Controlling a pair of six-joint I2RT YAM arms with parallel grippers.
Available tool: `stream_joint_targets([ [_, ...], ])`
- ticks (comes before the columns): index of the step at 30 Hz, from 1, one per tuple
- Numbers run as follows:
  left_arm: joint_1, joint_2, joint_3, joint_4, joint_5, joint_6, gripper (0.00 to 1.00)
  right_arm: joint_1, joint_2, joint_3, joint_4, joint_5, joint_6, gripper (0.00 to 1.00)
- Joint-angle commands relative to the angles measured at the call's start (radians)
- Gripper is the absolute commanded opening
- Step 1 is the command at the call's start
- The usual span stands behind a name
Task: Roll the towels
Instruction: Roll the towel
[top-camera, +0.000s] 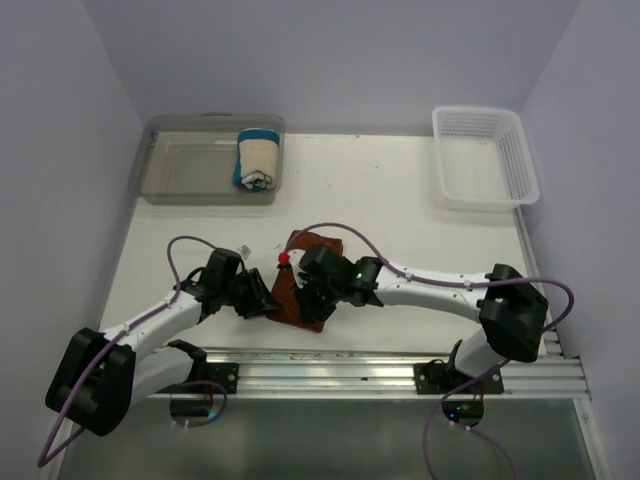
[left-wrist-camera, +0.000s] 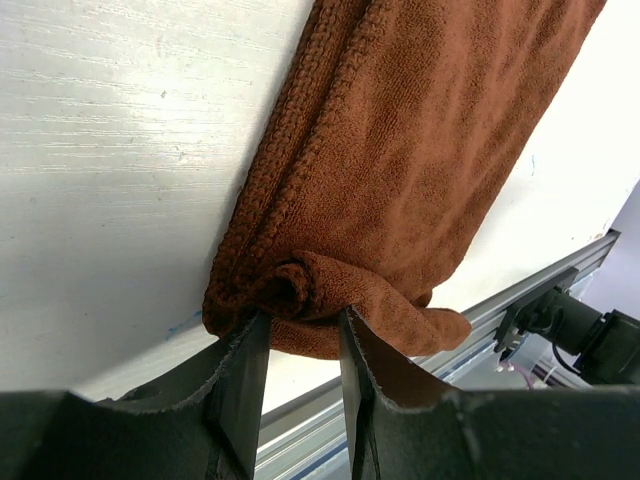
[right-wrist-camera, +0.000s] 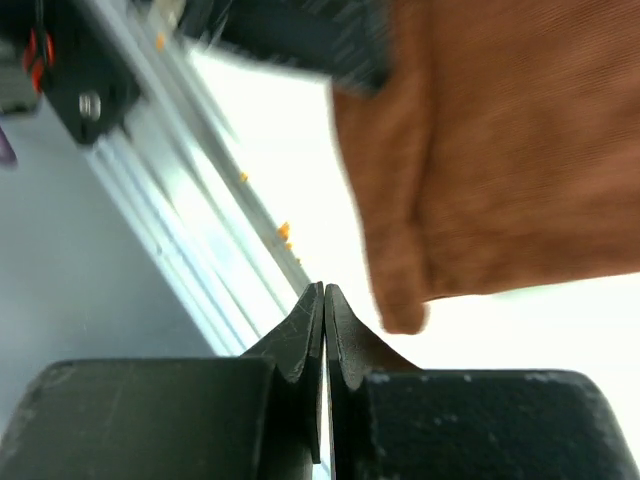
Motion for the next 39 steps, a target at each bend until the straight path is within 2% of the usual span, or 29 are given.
stream_joint_targets([
  [1,-0.001,0.008,0.007,-0.009,-0.033,-0.004,0.37,0.047,0.029,-0.029,0.017,0.067,0.029,0.0],
  [17,0.001,-0.003,0.019,-0.028,-0.04,0.007,0.38,0.047,0.187,0.002,0.04,0.203,0.048,0.0],
  [21,-0.001,-0.009,0.021,-0.036,-0.043,0.008,0.38,0.061,0.137,0.0,0.03,0.277,0.037,0.0],
  [30,0.001,-0.015,0.025,-0.053,-0.048,0.009,0.38,0.214,0.002,-0.042,0.091,0.476,-0.106,0.0],
  [35,0.001,-0.018,0.031,-0.055,-0.051,0.004,0.38,0.243,0.02,-0.033,0.105,0.522,-0.138,0.27],
  [39,0.001,-0.014,0.031,-0.059,-0.056,0.002,0.38,0.277,0.03,-0.033,0.134,0.55,-0.162,0.31],
])
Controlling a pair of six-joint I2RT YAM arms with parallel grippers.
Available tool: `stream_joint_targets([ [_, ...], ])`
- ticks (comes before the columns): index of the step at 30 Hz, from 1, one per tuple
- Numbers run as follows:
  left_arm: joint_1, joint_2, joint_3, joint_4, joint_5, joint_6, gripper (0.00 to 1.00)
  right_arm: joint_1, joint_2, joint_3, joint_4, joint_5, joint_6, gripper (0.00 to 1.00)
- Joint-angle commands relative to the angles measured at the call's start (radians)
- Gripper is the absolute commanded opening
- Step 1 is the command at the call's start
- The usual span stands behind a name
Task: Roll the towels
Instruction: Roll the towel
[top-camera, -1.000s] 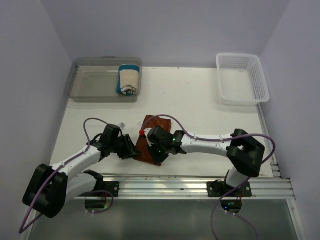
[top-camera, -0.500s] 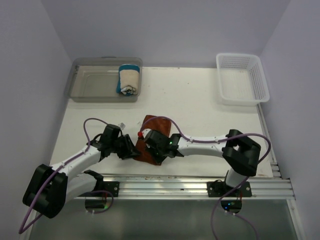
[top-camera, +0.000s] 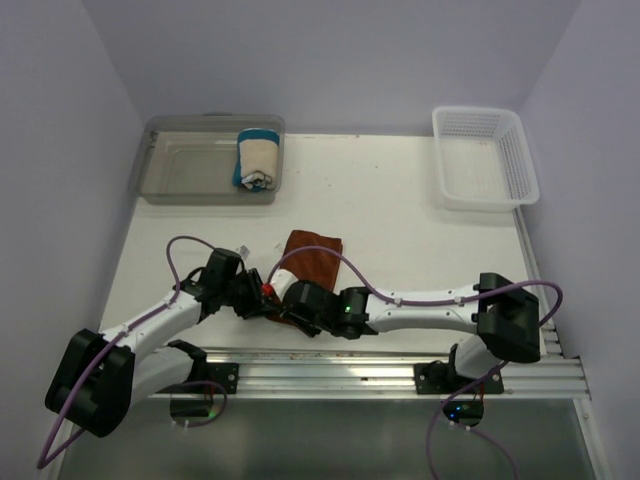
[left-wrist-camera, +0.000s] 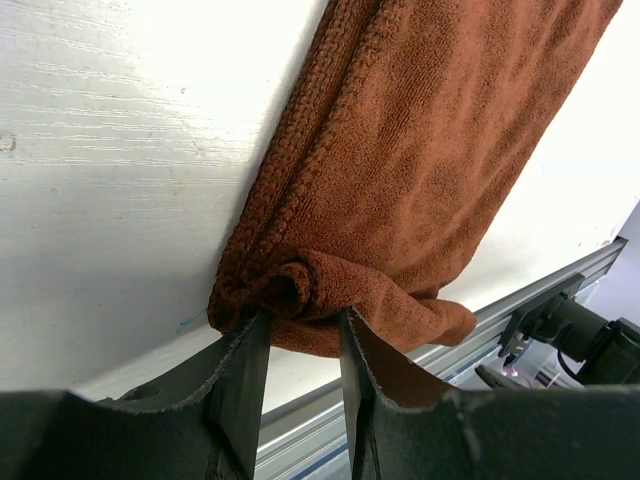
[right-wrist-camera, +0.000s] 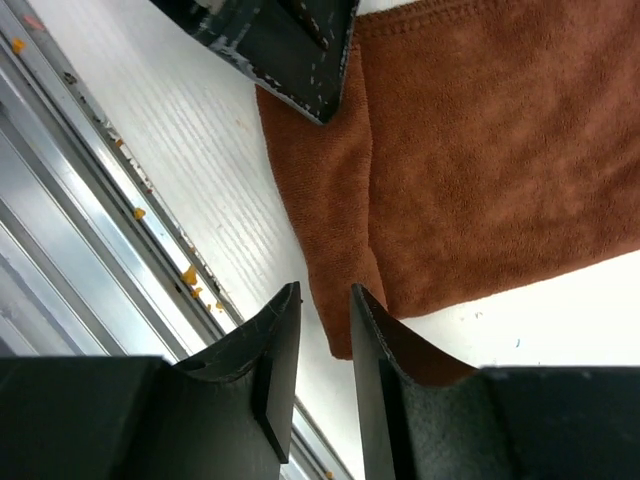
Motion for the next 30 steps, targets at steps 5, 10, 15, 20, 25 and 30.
stream_joint_targets([
  [5,0.0,-0.009,0.024,-0.036,-0.038,0.004,0.38,0.037,0.04,0.009,0.051,0.063,-0.057,0.33],
  [10,0.0,-0.01,0.026,-0.038,-0.04,0.002,0.38,0.042,0.074,0.01,0.063,0.056,-0.071,0.34],
  [15,0.0,-0.004,0.026,-0.035,-0.04,0.002,0.38,0.042,0.103,0.003,0.087,0.081,-0.075,0.35],
  [20,0.0,-0.001,0.027,-0.035,-0.038,0.004,0.38,0.042,0.137,0.006,0.101,0.09,-0.075,0.39],
  [25,0.0,0.007,0.024,-0.032,-0.038,0.005,0.38,0.042,0.17,0.004,0.118,0.102,-0.085,0.43],
  [30,0.0,0.002,0.026,-0.033,-0.037,0.004,0.38,0.041,0.219,-0.013,0.153,0.108,-0.083,0.44],
])
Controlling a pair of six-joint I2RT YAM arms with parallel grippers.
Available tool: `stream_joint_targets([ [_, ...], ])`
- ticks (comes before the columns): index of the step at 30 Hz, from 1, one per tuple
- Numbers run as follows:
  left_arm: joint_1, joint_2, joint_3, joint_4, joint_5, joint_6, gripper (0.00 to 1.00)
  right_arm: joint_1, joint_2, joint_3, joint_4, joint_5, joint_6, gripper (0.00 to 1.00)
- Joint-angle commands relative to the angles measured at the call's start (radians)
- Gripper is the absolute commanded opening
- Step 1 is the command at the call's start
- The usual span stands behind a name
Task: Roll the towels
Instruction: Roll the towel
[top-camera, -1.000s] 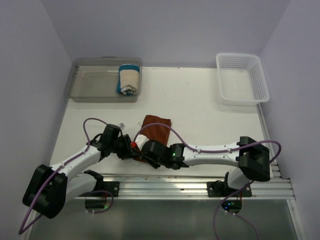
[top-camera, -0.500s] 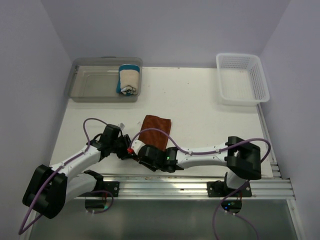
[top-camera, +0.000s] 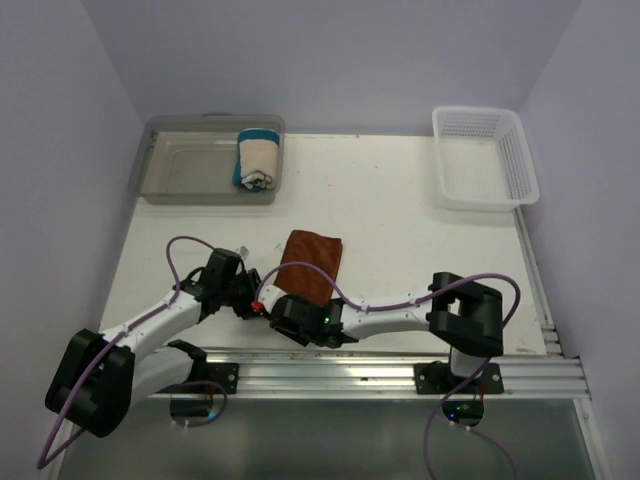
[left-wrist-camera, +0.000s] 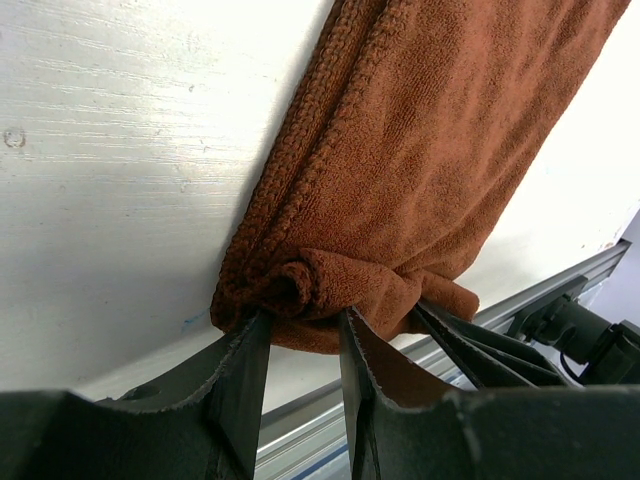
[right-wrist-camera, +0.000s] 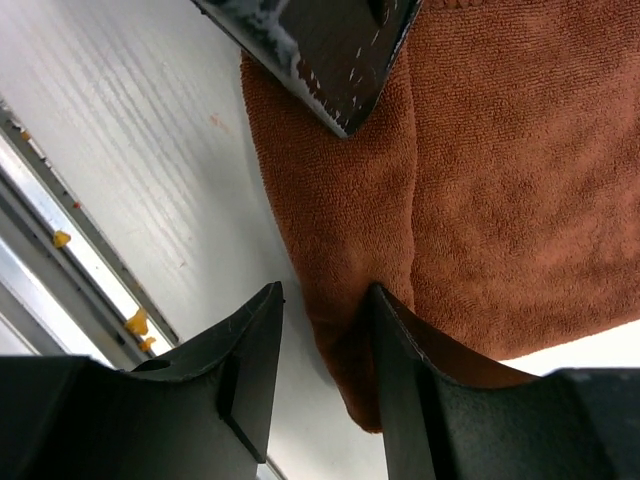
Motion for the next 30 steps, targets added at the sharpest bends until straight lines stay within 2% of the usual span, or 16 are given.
stream_joint_targets([
  [1,0.0,0.001,0.026,-0.023,-0.031,0.004,0.38,0.005,0.038,-0.014,0.057,0.035,-0.007,0.44],
  [5,0.0,-0.004,0.028,-0.028,-0.028,0.007,0.39,0.0,0.052,-0.042,0.099,0.05,0.01,0.37],
  [6,0.0,-0.009,0.026,-0.029,-0.027,0.007,0.4,-0.006,0.052,-0.048,0.107,0.046,0.013,0.29],
  [8,0.0,-0.016,0.029,-0.037,-0.022,0.008,0.45,-0.011,0.045,-0.054,0.112,0.033,0.017,0.21],
  [9,0.0,-0.025,0.032,-0.043,-0.021,0.01,0.47,-0.021,0.041,-0.057,0.112,0.027,0.024,0.1],
  [11,0.0,-0.036,0.049,-0.069,-0.019,0.018,0.53,-0.031,0.018,-0.066,0.115,0.0,0.027,0.01],
  [17,0.02,-0.121,0.083,-0.094,-0.007,0.009,0.65,-0.075,-0.04,-0.062,0.092,-0.121,0.06,0.0],
  [25,0.026,-0.197,0.183,-0.22,-0.086,0.018,0.64,-0.164,-0.035,0.024,0.001,-0.451,0.105,0.0],
  [30,0.034,-0.207,0.16,-0.232,-0.111,0.016,0.63,-0.219,-0.031,0.045,-0.006,-0.588,0.129,0.0],
])
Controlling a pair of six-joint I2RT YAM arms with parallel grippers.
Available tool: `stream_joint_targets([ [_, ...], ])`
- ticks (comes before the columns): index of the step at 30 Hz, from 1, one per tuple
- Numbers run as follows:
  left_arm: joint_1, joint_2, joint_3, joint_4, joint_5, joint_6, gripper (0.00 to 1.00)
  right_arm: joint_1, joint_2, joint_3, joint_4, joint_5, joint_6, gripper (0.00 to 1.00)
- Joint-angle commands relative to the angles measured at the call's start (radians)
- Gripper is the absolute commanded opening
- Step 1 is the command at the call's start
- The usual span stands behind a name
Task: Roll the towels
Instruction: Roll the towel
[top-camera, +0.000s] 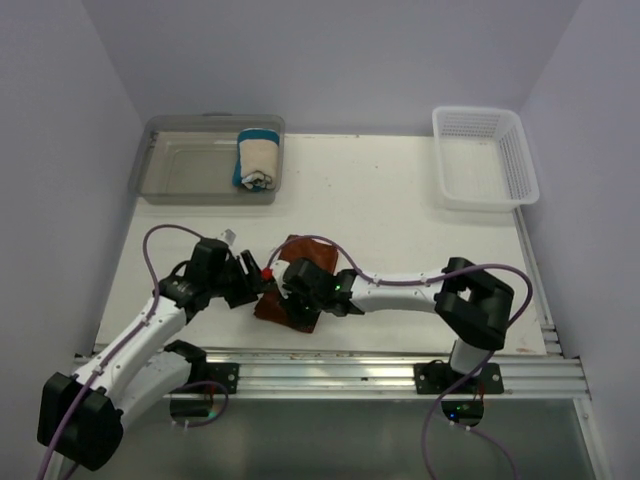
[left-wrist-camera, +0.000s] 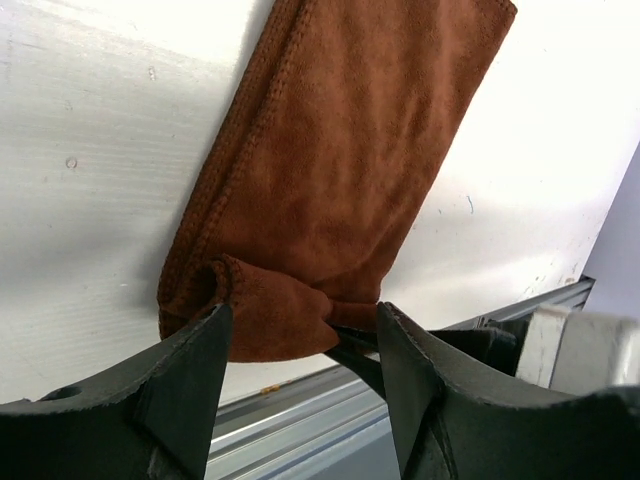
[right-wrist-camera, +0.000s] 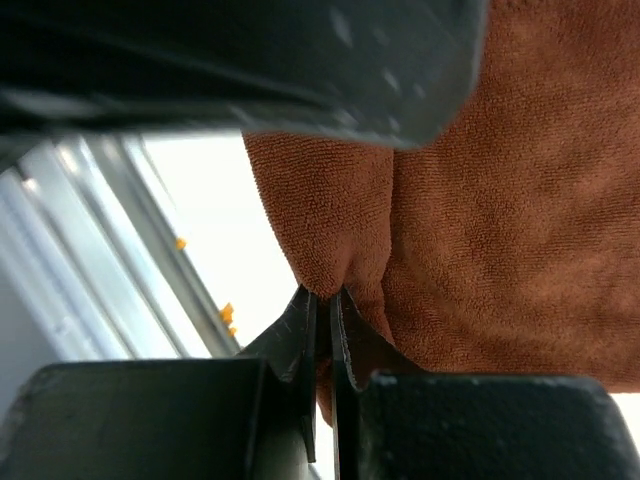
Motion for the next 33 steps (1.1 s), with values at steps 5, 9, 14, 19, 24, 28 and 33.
stream_joint_targets([
  [5,0.01,-0.041,0.029,-0.067,-0.032,0.041,0.64,-0.104,0.014,0.046,-0.052,-0.32,0.105,0.0],
  [9,0.01,-0.071,0.073,-0.134,-0.061,0.077,0.71,-0.175,0.048,0.055,-0.048,-0.408,0.176,0.0],
  [14,0.009,-0.078,0.067,-0.14,-0.019,0.088,0.75,-0.212,0.093,0.07,-0.021,-0.488,0.217,0.0],
  [19,0.007,-0.061,0.008,-0.108,0.026,0.061,0.76,-0.23,0.126,0.062,0.026,-0.57,0.262,0.0],
  [24,0.007,-0.081,-0.032,-0.1,0.023,0.013,0.76,-0.246,0.142,0.059,0.022,-0.572,0.277,0.0],
  [28,0.007,-0.065,-0.074,-0.065,0.038,-0.013,0.75,-0.249,0.156,0.062,0.018,-0.569,0.279,0.0],
  [33,0.007,-0.026,-0.126,-0.003,0.061,-0.045,0.73,-0.252,0.156,0.062,0.017,-0.564,0.279,0.0],
])
